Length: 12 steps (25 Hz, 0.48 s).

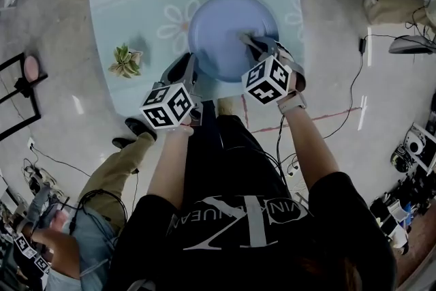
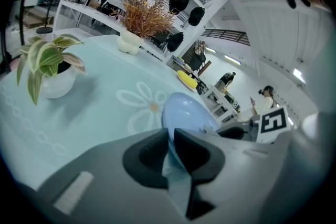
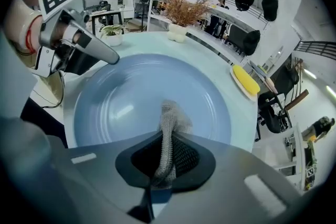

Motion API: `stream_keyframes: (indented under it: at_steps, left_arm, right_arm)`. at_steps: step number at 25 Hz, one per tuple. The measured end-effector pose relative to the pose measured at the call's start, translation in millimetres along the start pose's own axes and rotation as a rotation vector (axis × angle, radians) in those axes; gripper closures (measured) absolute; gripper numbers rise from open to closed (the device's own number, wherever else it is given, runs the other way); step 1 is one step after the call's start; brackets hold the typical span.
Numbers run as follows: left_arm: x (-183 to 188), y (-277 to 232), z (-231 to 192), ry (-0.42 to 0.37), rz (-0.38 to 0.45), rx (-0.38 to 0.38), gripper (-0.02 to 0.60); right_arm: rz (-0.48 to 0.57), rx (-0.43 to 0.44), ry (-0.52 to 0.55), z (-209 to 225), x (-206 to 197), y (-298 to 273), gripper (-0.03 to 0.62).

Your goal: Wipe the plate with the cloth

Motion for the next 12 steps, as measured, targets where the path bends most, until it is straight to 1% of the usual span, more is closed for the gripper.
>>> stream_keyframes:
  at_steps: [6, 12]
  left_arm:
    - [-0.1, 0.0, -0.5, 0.010, -0.003, 0.004, 0.581]
    - [1.6, 0.4, -0.3, 0.018, -0.007, 0.003, 0.581]
  right_arm:
    - [0.002, 0.057, 0.072, -26.3, 9.5, 0.1, 0.565]
    - [0.035, 0.134, 0.107, -45.1, 32.4, -4.2, 0.563]
Point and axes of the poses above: the fingertips, and each gripper's own axes: y backward along the fingers, z to its right, x out of its top, the point moved 6 cm from there along y, backward along the fingers, and after that the axes turned 7 degrees about x, right-handed, at the moved point
